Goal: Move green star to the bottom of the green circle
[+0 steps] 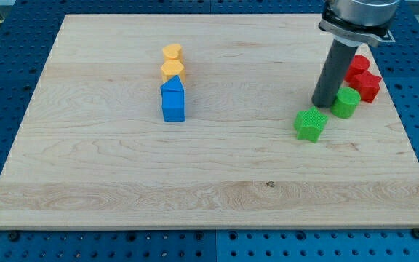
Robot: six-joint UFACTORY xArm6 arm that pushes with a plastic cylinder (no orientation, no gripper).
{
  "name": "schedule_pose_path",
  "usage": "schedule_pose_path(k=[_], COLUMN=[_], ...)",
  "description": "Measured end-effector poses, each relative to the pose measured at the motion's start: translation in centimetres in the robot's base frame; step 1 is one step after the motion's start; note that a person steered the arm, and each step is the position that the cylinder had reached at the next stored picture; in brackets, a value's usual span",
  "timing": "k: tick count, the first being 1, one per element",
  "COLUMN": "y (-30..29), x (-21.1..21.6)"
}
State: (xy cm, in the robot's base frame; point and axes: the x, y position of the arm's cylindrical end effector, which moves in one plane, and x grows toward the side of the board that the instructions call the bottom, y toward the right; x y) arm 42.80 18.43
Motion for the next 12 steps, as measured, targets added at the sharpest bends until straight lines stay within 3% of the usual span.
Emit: schedule_pose_path(k=[5, 6, 9, 10, 12], y=[3.4, 2.3, -9.0, -8.5, -8.5], x=[0.1, 0.1, -0.3, 2.4, 2.6])
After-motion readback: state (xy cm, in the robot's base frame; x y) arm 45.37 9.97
